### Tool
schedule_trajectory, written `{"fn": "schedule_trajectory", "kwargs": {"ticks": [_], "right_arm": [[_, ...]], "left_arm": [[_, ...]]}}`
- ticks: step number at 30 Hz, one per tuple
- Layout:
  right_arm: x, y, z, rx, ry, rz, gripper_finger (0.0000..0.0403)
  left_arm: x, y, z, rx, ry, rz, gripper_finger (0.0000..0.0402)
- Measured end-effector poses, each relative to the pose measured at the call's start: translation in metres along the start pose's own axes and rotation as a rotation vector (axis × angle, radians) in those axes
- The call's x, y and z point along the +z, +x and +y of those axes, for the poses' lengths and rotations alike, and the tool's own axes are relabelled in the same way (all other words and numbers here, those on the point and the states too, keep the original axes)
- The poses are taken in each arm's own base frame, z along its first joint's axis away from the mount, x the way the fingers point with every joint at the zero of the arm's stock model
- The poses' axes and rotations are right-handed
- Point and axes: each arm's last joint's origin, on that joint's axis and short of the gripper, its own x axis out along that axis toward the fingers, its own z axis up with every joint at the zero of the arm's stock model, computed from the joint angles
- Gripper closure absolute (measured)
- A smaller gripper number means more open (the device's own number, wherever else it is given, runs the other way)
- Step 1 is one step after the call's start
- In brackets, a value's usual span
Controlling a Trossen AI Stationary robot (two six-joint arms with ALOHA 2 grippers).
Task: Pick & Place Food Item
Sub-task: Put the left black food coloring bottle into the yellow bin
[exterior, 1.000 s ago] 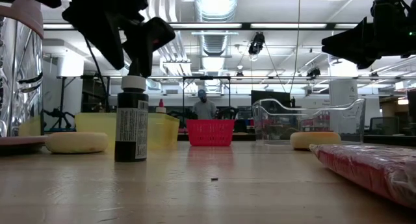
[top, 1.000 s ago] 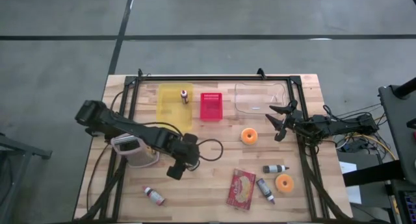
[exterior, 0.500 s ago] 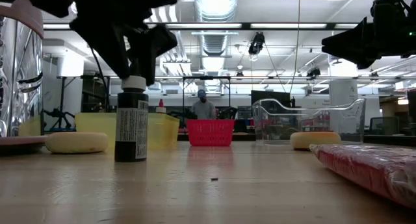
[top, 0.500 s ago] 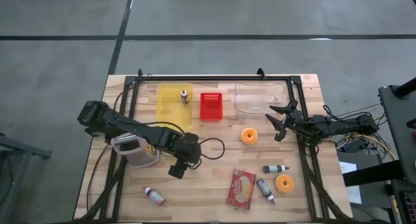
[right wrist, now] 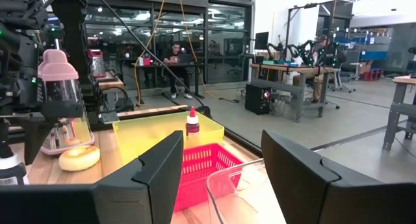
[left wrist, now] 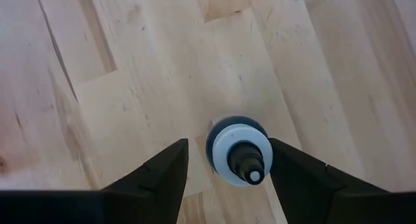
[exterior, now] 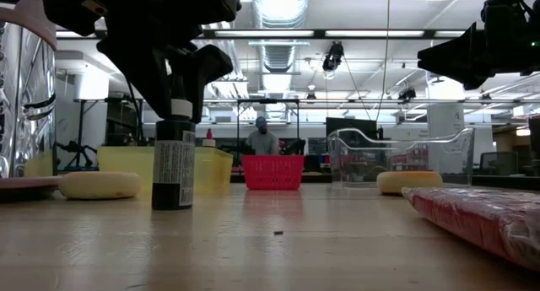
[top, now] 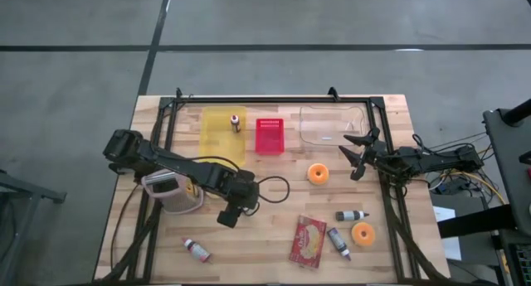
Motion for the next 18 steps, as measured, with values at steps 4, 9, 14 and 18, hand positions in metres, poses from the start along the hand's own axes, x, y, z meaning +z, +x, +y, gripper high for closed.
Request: {"fn": "schedule_trajectory", "kwargs": {"ticks": [4,9,14,18], "right_arm": [[0.0,0.0,0.0,0.0,0.0,0.0,0.0199],[0.0,0.0,0.0,0.0,0.0,0.0,0.0199],[0.0,0.0,0.0,0.0,0.0,0.0,0.0199],[0.0001,0.0,0.0,0.0,0.0,0.0,0.0199]], "left_arm": [[-0.0008,0.0003,0.0,-0.008,-0.002,0.004,0.0214],[-0.001,0.0003,0.0,-0.008,-0.003,0.006,0.0243],[-0.001,0.0003,0.0,-0.008,-0.005,0.006,0.0268],[-0.0009,0.0003,0.0,-0.008,-0.005,0.005,0.0278]]}}
